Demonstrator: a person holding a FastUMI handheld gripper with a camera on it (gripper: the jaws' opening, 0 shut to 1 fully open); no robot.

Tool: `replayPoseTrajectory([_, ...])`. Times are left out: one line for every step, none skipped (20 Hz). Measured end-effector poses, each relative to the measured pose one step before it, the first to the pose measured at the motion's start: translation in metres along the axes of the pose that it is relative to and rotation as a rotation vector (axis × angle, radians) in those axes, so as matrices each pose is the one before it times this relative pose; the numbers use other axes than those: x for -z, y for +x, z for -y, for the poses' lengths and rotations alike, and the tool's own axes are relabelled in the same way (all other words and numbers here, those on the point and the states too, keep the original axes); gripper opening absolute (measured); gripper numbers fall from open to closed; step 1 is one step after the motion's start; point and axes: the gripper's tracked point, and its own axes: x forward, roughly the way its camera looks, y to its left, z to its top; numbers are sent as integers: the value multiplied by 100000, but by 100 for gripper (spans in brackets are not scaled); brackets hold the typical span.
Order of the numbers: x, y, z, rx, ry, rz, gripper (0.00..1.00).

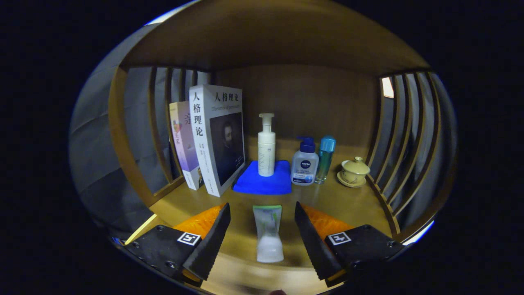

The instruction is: Pull open the drawer, take out the items inside it, and place them on the countertop above the cabinet.

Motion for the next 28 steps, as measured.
replayPoseTrajectory([532, -957, -299, -405, -122, 1072, 97])
replayPoseTrajectory([546, -1027, -150, 136, -664, 1275, 97])
replayPoseTrajectory([706, -908, -53, 497, -1301, 992, 97])
replayPoseTrajectory([564, -1101, 269, 1974, -1308, 1298, 97])
replayPoseTrajectory([616, -985, 28, 1216, -1536, 1377, 98])
replayPoseTrajectory([496, -941, 2, 965, -880, 1477, 98])
replayPoseTrajectory([509, -988, -125, 131, -610, 1340, 98])
replayPoseTrajectory([536, -1029, -196, 302, -466, 1453, 98])
replayPoseTrajectory([451, -1053, 3, 561, -223, 1623, 98])
replayPoseTrajectory([436, -960, -209, 214, -423, 1644, 98])
replayPoseTrajectory([345, -995, -177, 145, -275, 1478, 98])
replayPoseTrajectory([389, -895, -143, 543, -59, 1449, 98])
replayPoseTrajectory([395, -934, -137, 889, 331, 1375, 98])
replayPoseTrajectory([361, -846, -184, 667, 436, 1685, 98])
replayPoseTrajectory([438, -909, -190, 650, 168, 1264, 99])
replayPoseTrajectory([531, -790, -88, 824, -314, 882, 99])
replayPoseTrajectory([494, -750, -98, 683, -373, 890, 99])
replayPoseTrajectory([402, -261, -292, 659, 62, 789, 99])
replayPoseTrajectory([486, -368, -271, 731, 576, 874, 99])
replayPoseTrajectory([486, -570, -214, 863, 642, 538, 99])
replayPoseTrajectory([488, -438, -54, 865, 1353, 535, 99])
replayPoseTrajectory([622, -569, -244, 693, 1522, 240, 99])
replayPoseTrajectory([625, -490, -119, 780, 1456, -90, 99])
replayPoseTrajectory([637, -419, -178, 349, 991, 11, 99])
replayPoseTrajectory([650, -219, -177, 517, -166, -272, 99])
replayPoseTrajectory([665, -227, -155, 189, -519, -416, 99])
replayPoseTrajectory([663, -300, -246, -109, -479, -626, 99])
replayPoseTrajectory([485, -388, -308, -410, -122, -30, 99])
